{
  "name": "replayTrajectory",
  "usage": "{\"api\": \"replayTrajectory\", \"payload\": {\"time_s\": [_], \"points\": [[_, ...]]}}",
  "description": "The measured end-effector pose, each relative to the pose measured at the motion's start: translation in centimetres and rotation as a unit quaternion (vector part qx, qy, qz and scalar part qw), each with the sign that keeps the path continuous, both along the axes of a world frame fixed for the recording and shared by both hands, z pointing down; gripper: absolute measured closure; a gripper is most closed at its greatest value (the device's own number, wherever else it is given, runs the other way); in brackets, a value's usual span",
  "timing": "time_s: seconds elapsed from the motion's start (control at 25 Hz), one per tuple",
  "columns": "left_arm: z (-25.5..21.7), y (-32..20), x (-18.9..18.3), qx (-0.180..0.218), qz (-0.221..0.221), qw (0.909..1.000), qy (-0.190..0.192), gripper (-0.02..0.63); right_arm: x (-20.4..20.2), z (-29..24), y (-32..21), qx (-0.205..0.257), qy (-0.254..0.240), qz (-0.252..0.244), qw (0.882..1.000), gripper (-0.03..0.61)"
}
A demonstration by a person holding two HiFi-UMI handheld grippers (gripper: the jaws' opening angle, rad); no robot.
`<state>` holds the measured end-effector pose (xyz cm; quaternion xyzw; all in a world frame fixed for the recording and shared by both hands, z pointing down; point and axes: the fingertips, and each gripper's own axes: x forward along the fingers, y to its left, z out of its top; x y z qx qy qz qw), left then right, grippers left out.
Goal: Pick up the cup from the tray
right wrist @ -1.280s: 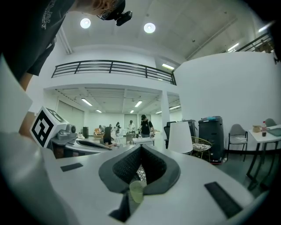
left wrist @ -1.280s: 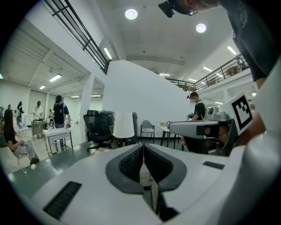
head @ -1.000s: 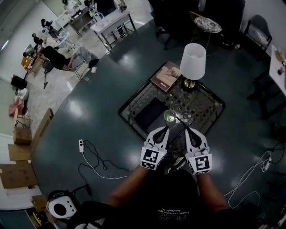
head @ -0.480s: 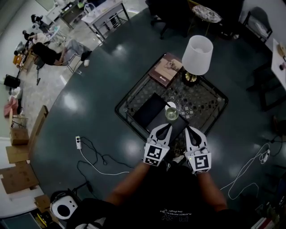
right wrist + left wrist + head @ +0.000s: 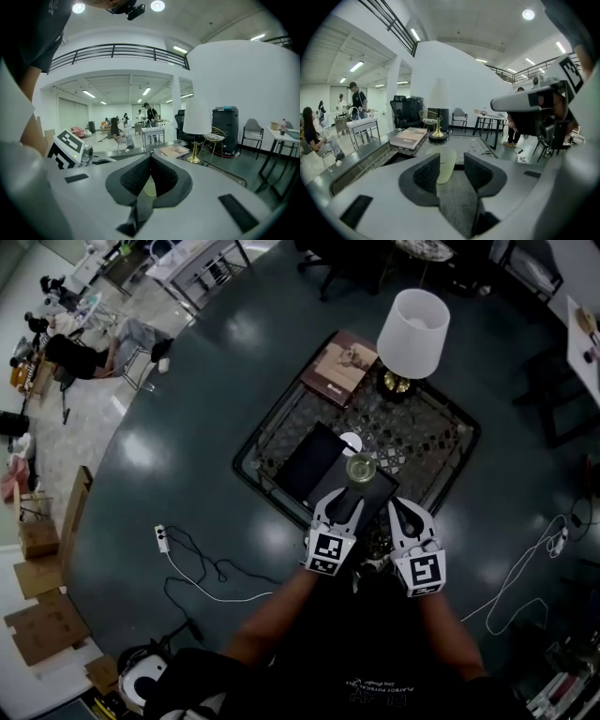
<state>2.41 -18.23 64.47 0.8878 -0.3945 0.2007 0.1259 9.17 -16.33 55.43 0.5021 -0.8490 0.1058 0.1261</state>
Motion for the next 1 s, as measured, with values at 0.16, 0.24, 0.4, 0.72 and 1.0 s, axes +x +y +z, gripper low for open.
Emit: {"api": "replayTrajectory", "payload": {"time_s": [0.16,0.24,0.4,0.72,1.0], "points": [[2.2,-0.5,0.3,-0.012,-0.002,0.9999,-0.007,0.316,0.8,0.9,0.1,-0.011,0.003,0.012,1.0,0.569],[3.2,-1.1,0.7,-0.016,0.004,0.9998,-0.012,0.242,0.8,1.2,0.2,-0.017,0.002,0.016,1.0,0.57],[5.0,-2.8,1.4,-0.02,0.004,0.9993,-0.031,0.224,0.5,1.8,0.6,-0.026,0.001,0.016,1.0,0.571],[7.1,-5.8,2.9,-0.028,0.002,0.999,-0.036,0.218,0.6,2.9,0.5,-0.033,-0.005,0.029,0.999,0.57],[9.0,-7.2,3.0,-0.03,-0.001,0.9977,-0.061,0.216,0.8,3.1,0.4,-0.04,-0.003,0.032,0.999,0.569]]}}
